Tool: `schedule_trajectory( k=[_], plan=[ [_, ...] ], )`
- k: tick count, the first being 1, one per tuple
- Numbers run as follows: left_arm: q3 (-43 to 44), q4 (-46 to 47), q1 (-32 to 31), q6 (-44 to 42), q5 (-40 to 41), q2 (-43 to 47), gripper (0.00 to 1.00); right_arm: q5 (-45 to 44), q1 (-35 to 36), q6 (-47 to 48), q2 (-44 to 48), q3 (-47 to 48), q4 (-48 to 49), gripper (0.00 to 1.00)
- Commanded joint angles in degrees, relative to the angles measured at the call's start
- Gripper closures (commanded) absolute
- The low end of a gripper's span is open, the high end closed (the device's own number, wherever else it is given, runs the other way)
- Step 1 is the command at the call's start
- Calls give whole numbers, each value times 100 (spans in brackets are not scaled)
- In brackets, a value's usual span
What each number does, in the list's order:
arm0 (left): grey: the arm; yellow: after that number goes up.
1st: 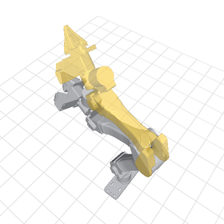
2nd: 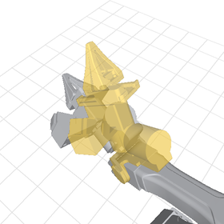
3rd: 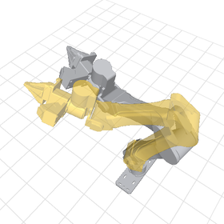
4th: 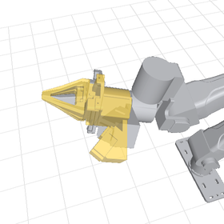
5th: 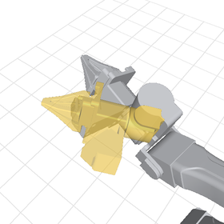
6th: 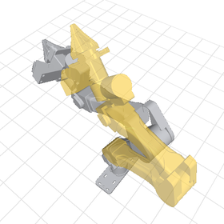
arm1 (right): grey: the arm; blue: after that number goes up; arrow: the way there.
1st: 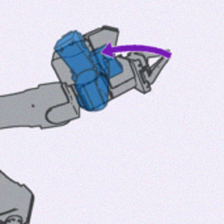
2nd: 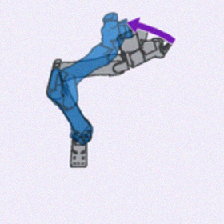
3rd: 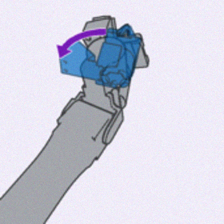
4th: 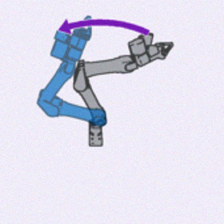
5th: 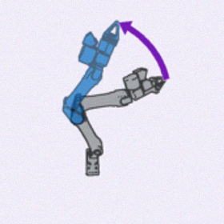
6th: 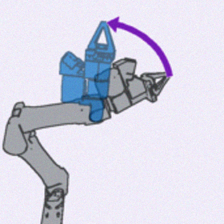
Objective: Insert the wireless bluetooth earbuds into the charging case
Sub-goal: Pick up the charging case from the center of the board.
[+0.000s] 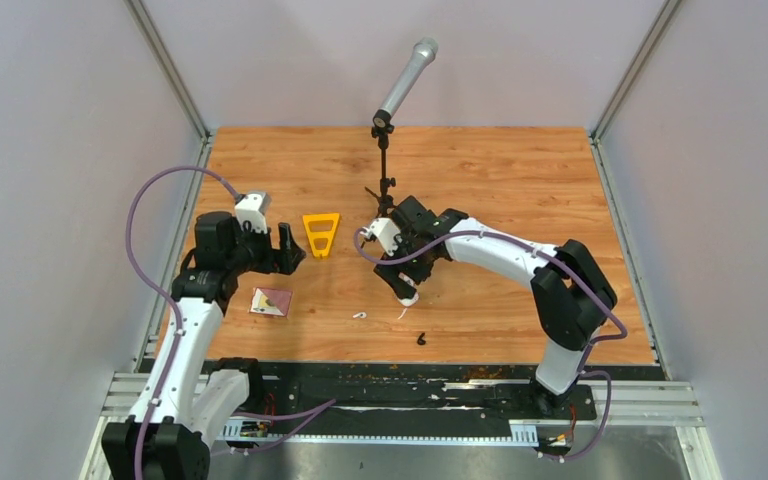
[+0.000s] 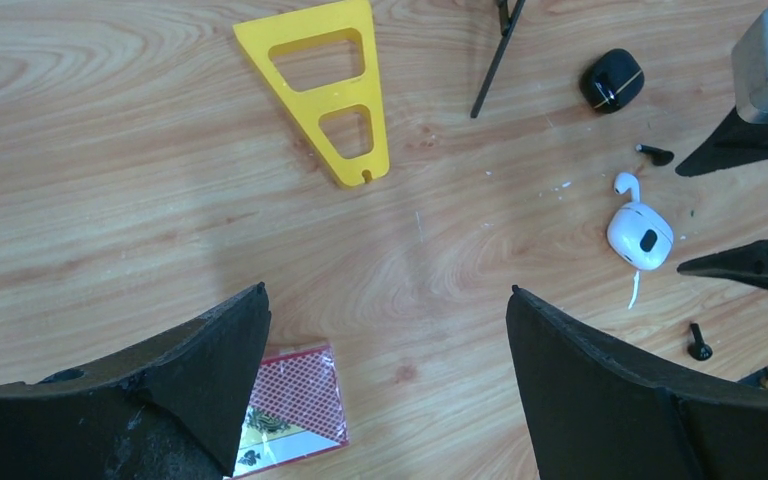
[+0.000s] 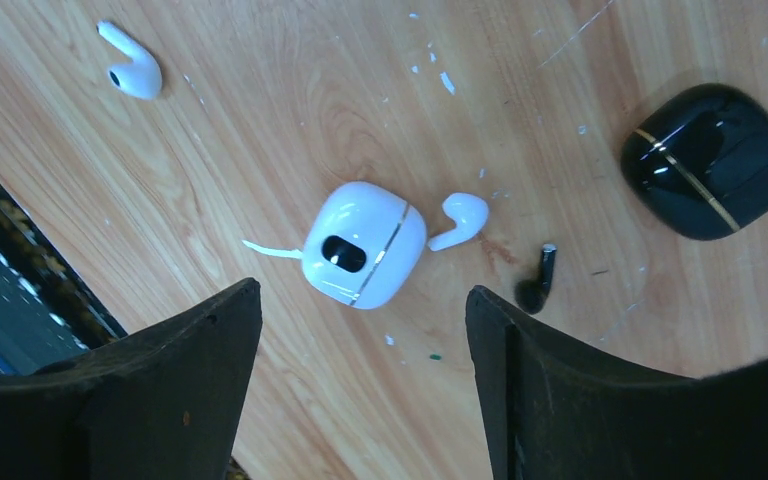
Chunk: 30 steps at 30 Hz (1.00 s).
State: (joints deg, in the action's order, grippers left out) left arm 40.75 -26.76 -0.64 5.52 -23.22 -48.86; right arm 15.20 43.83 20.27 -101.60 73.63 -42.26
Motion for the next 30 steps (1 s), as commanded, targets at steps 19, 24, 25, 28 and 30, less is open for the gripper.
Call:
schedule_trajectory(
  k=[19,24,25,28,30],
  plan=[
    [28,423,47,496,157,-474,6,-1518,607,-1814,-469,-239,599,33],
    [34,398,47,492,140,-530,6,-1830,657,-1781,-489,-290,634,39],
    [25,415,47,506,136,-551,6,-1831,661,-1775,-491,-288,629,40],
    [3,489,47,537,145,-588,6,-1802,660,-1728,-491,-283,614,41],
    [24,513,47,531,131,-631,6,-1740,647,-1676,-481,-302,589,41]
  ],
)
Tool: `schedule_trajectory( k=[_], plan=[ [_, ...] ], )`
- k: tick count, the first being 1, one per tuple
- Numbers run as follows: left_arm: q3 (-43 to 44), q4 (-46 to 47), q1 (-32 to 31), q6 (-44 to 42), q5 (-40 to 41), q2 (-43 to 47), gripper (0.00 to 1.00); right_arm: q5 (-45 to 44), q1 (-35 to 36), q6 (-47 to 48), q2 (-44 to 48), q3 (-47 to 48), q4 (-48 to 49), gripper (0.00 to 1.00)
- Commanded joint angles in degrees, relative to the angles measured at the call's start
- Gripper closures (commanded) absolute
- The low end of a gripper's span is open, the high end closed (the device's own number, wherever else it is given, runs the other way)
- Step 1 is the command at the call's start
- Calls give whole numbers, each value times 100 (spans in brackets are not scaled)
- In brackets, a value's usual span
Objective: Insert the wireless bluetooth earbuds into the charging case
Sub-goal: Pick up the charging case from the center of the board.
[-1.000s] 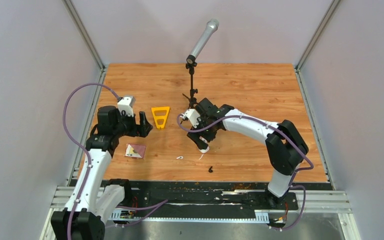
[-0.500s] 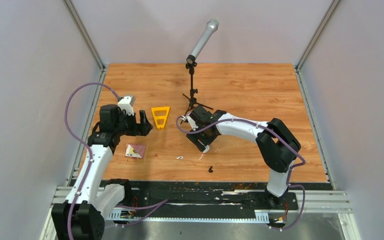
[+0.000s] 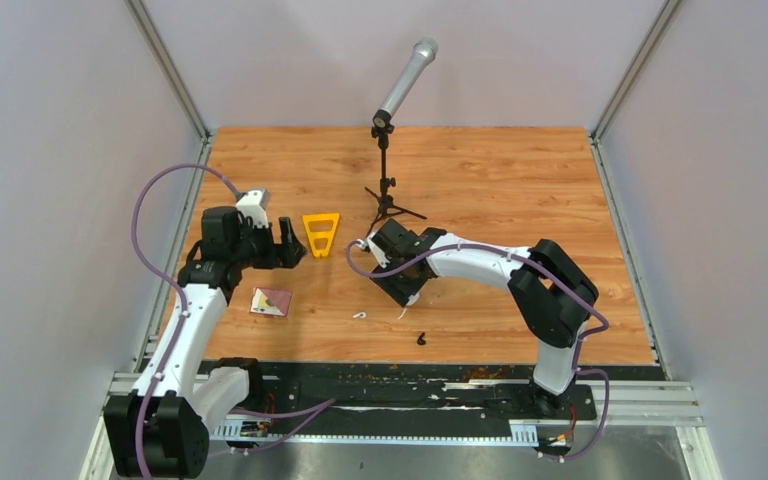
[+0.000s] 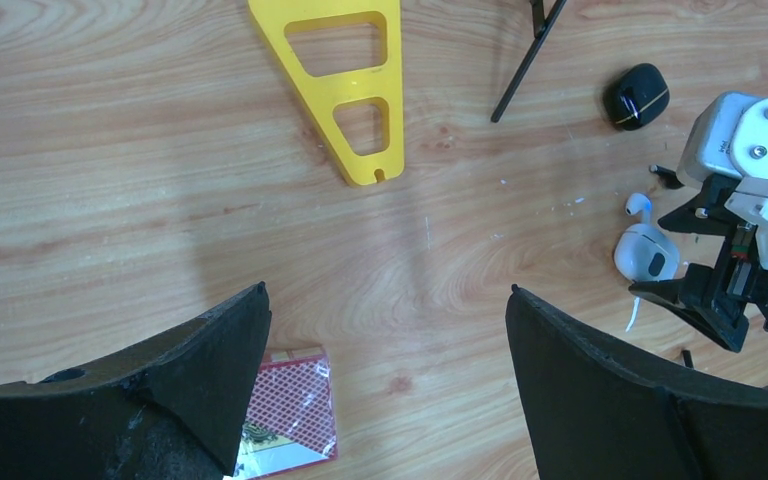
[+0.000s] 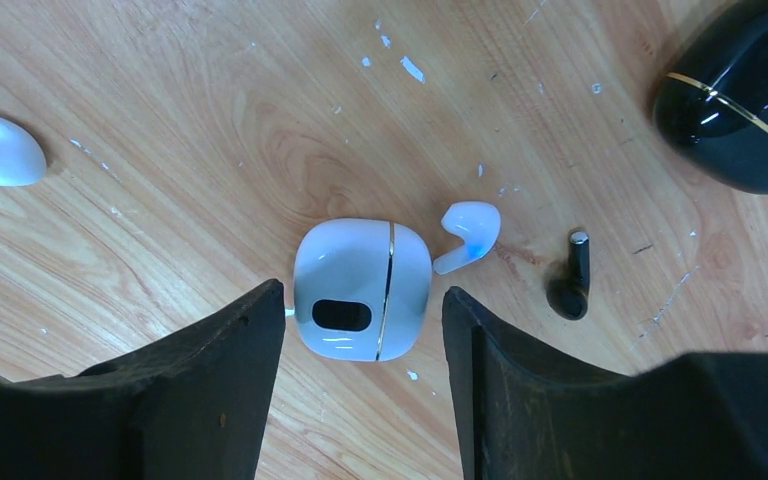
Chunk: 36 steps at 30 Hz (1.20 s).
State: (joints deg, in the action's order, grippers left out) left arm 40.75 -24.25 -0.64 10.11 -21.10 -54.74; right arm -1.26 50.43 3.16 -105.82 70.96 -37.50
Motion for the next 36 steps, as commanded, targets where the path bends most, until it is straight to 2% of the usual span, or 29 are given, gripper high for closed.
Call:
schedule_trajectory(
  k=[1,8,17,22,24,25,26,30,34,36],
  plan=[
    [41,257,47,64,-97,-66,6,-39,-20,69,-58,-49,111,41],
    [91,310,47,44,-164,-174,7,459,-36,279,54,-218,113,38],
    [56,381,46,72,-201,-180,7,373,-61,363,1,-233,322,45],
    [153,450,43,-184,-411,-245,7,323,-94,495,-23,-230,384,63],
    [281,463,47,-311,-672,-321,8,236,-110,626,114,-224,392,81],
    [337,459,47,-364,-798,-369,9,232,-117,781,245,-223,384,95],
    [385,462,47,-406,-924,-377,9,185,-121,934,435,-227,354,100],
    [607,272,-277,-909,-1433,-404,10,-223,-130,1593,1425,-402,243,100],
    [928,204,-953,-1262,-2003,-404,10,123,-126,2304,2364,-324,58,100],
    [1190,205,-1285,-1307,-2248,-489,11,268,-86,2872,2928,-481,429,100]
  ],
)
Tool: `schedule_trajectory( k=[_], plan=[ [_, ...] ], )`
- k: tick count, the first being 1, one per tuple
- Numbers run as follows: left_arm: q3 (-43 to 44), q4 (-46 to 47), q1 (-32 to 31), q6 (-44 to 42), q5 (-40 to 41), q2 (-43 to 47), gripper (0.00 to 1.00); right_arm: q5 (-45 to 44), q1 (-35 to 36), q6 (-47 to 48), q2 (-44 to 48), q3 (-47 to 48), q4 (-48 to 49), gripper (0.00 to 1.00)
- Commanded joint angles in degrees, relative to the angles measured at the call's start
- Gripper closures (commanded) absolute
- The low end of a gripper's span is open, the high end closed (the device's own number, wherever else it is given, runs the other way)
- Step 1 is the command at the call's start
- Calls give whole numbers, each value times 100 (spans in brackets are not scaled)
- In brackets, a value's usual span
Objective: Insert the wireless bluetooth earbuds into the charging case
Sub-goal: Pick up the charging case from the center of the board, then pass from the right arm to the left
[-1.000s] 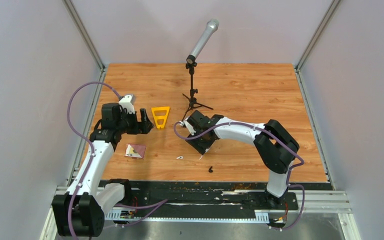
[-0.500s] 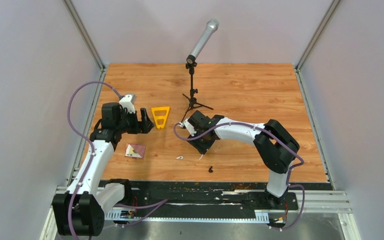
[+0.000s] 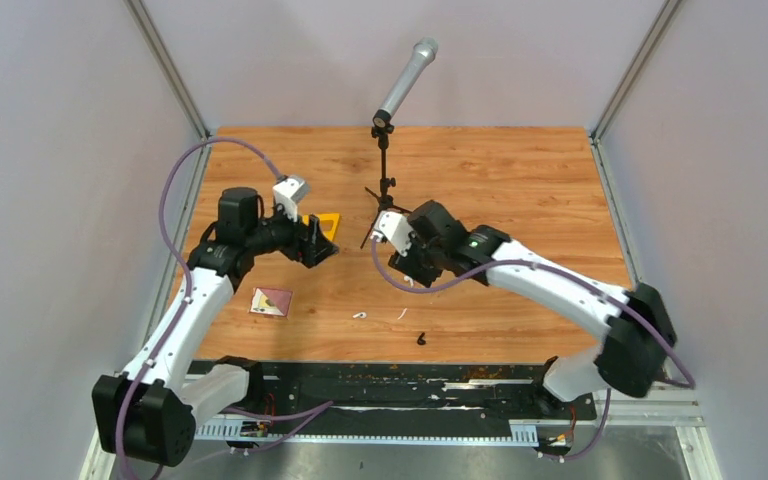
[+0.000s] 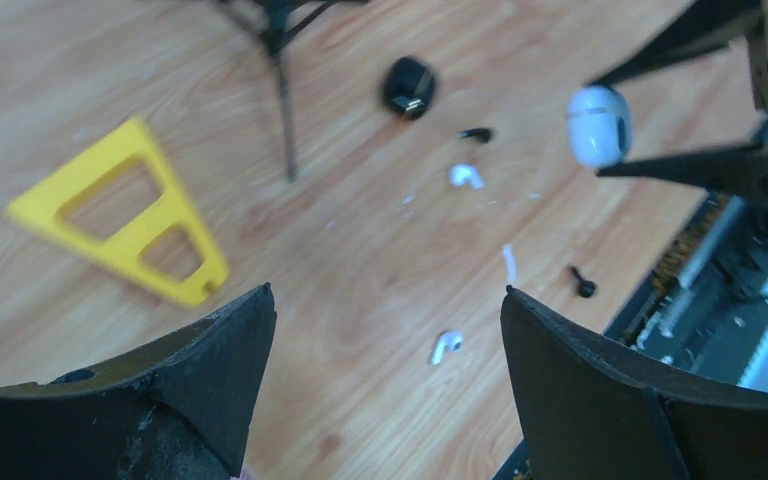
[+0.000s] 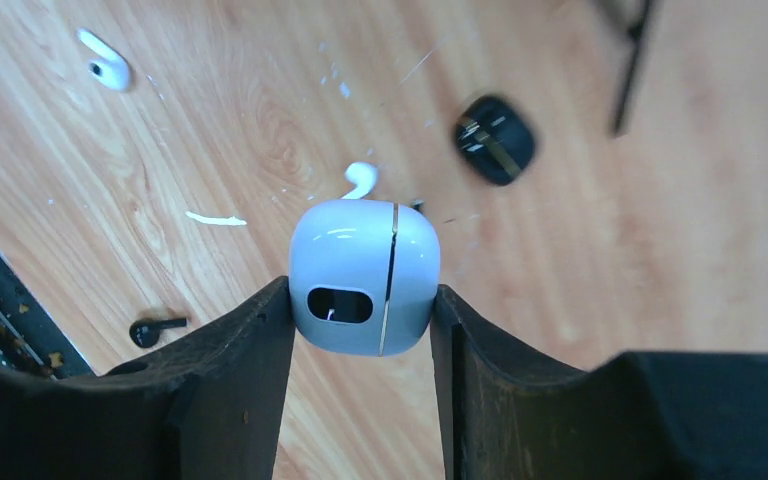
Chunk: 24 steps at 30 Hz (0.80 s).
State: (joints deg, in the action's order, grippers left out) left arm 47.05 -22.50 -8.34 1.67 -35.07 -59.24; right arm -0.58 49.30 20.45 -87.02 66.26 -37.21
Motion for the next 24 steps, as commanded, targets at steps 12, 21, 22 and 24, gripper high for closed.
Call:
schedule_trajectory(
  k=[12,21,22,24],
  plan=[
    [1592,1889,-1695,340,-260,-227,15,-840,375,3448,2492,-1061,4144,100],
    [1981,2194,-2125,822,-690,-749,25,-763,768,4330,2399,-937,4659,100],
    [1990,2215,-2147,851,-520,-770,25,-779,803,4399,2400,-979,4816,100],
    [2020,2229,-2154,852,-477,-821,26,-798,855,4547,2401,-1126,5184,100]
  ],
)
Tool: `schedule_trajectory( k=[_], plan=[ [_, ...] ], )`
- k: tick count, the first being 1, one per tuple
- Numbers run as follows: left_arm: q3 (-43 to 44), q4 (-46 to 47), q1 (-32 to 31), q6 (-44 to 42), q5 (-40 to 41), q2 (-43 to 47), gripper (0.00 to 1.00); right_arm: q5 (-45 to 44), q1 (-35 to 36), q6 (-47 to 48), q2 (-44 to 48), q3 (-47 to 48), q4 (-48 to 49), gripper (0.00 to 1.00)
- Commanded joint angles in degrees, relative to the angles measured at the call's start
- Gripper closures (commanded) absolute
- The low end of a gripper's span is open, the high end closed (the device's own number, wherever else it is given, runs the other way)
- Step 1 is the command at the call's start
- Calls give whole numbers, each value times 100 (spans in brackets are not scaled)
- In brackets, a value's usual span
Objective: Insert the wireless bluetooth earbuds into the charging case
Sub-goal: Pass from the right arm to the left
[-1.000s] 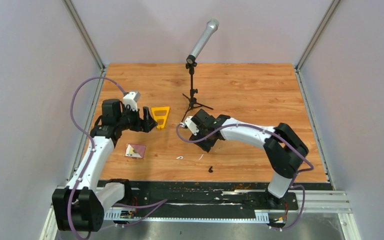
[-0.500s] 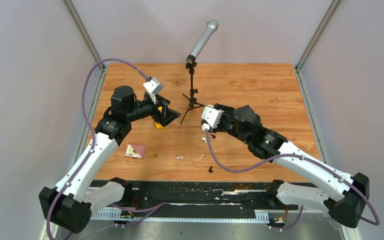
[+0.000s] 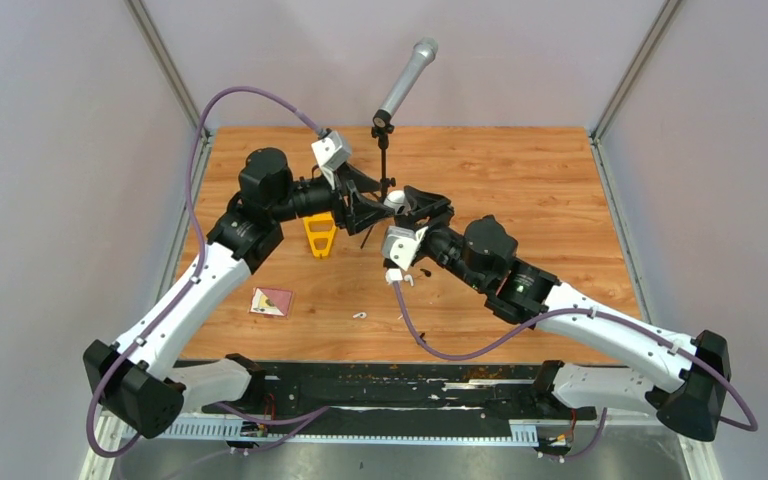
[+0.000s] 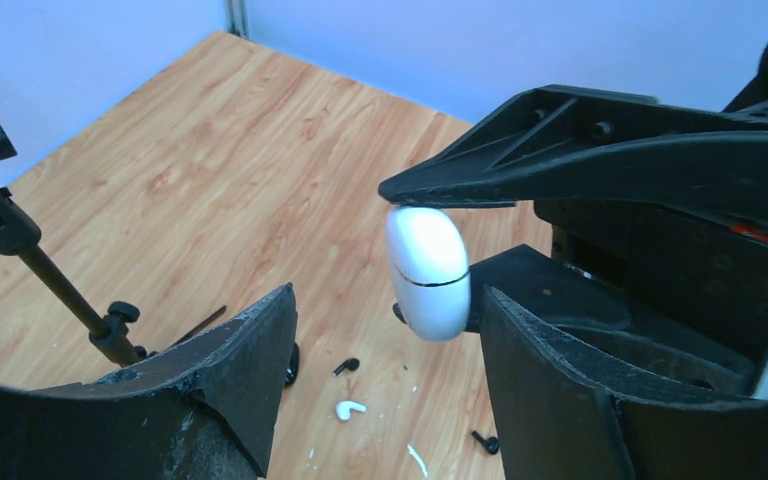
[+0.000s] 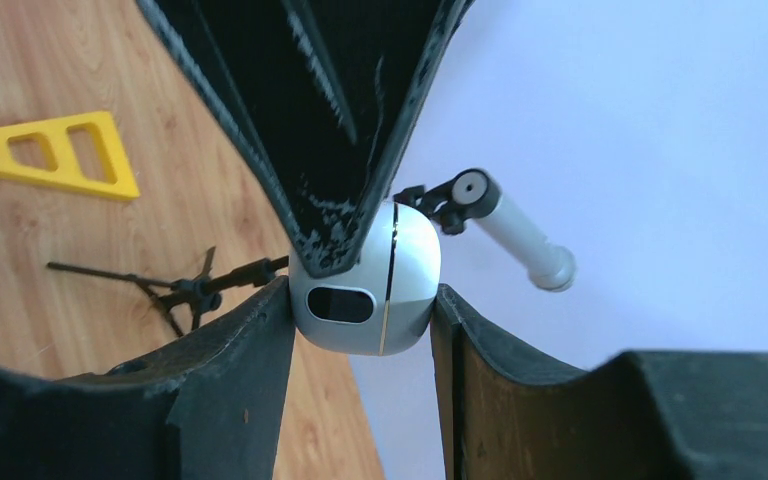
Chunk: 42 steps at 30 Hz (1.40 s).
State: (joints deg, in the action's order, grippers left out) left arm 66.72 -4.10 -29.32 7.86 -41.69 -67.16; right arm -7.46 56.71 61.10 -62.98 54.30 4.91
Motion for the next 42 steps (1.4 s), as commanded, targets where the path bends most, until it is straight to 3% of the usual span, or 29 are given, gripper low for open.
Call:
schedule_trajectory(
  k=[1,16,21,30,31,36,39,42],
  plan=[
    [82,384,-64,200,167,-55,27,-101,124,547,-18,44,1051,100],
    [103,776,-196,101,-148,-176,45,206,165,1011,-109,-174,1644,97],
    [21,1251,-205,275,-717,-192,39,173,165,1000,-162,-158,1638,96],
    [17,1049,-214,135,-410,-259,65,131,167,994,-147,-177,1632,96],
    [18,1023,-210,121,-403,-267,71,112,169,992,-145,-175,1601,94],
    [-104,1053,-214,-57,-384,-218,96,-118,146,804,-143,311,-279,22],
    [-490,1377,-206,-193,-444,-49,100,574,-315,-128,88,977,-2158,5],
    [-845,1574,-159,-482,-501,175,100,1574,-903,-959,169,1679,-3505,1]
  ],
)
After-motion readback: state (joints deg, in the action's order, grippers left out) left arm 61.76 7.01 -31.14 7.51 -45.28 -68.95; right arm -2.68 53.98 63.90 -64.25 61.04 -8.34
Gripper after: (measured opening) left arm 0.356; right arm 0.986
